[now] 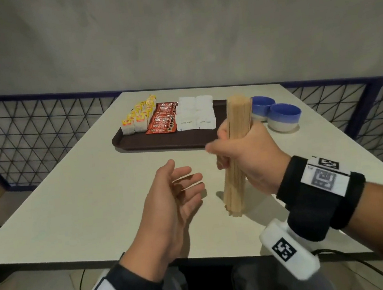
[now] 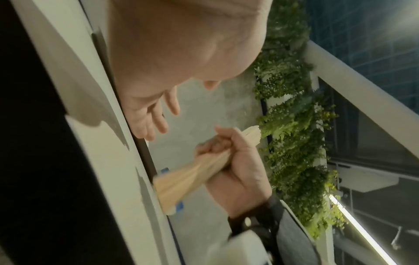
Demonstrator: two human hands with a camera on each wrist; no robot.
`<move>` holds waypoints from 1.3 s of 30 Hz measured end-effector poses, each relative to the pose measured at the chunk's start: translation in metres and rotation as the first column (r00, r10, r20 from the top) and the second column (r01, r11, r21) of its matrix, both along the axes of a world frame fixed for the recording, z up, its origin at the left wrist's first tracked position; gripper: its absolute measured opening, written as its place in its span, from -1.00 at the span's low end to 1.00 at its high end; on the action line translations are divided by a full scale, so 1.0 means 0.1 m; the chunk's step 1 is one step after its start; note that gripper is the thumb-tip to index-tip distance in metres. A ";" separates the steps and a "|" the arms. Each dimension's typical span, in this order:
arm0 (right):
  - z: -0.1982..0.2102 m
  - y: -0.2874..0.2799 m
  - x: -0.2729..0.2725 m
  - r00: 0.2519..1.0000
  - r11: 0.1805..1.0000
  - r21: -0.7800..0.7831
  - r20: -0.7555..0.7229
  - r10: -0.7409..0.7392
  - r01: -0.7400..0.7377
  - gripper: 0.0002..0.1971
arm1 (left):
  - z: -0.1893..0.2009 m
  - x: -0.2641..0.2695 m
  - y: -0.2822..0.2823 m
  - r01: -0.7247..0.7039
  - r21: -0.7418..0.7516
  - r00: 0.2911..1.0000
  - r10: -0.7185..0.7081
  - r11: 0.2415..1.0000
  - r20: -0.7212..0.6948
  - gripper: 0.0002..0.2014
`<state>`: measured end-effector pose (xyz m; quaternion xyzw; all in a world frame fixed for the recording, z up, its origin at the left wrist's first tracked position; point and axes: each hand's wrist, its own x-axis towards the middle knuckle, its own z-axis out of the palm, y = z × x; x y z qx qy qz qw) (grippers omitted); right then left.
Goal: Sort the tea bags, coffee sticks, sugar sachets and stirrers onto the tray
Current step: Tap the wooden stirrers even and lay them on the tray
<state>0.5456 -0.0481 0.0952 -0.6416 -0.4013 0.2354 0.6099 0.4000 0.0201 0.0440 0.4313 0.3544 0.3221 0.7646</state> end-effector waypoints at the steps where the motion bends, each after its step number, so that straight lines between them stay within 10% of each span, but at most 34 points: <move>1: 0.10 0.02 -0.03 0.998 0.998 0.068 -0.054 0.015 -0.011 -0.74 | 0.02 0.03 -0.04 0.012 -0.041 0.999 -0.011 0.999 0.042 -0.51; 4: 0.40 0.07 -0.18 0.963 0.966 0.249 -0.234 0.135 -0.075 -0.69 | 0.06 0.12 -0.15 0.059 -0.203 0.982 -0.020 0.977 0.188 -0.40; 9: 0.29 -0.03 -0.54 0.985 0.970 0.178 -0.010 0.169 -0.165 -0.70 | 0.06 0.17 -0.25 0.205 -0.407 0.921 -0.035 0.890 0.388 -0.41; 16: 0.23 -0.12 -0.62 0.980 0.961 0.205 -0.039 0.197 -0.185 -0.67 | 0.17 0.12 -0.33 0.358 -0.202 0.820 -0.204 0.912 0.534 -0.70; 22: 0.38 -0.20 -0.43 0.951 0.952 0.281 -0.239 0.196 -0.125 -0.61 | 0.20 -0.08 -0.30 0.547 0.073 0.739 -0.523 0.834 0.424 -0.64; 28: 0.21 -0.18 -0.38 0.949 0.979 0.171 -0.274 0.155 -0.111 -0.63 | 0.17 0.08 -0.43 0.490 0.225 0.870 -0.489 0.842 -0.064 -0.75; 39: 0.21 -0.05 -0.25 0.943 0.976 0.052 -0.253 0.217 -0.210 -0.73 | 0.14 0.24 -0.31 0.455 0.126 0.887 -0.462 0.881 0.023 -0.73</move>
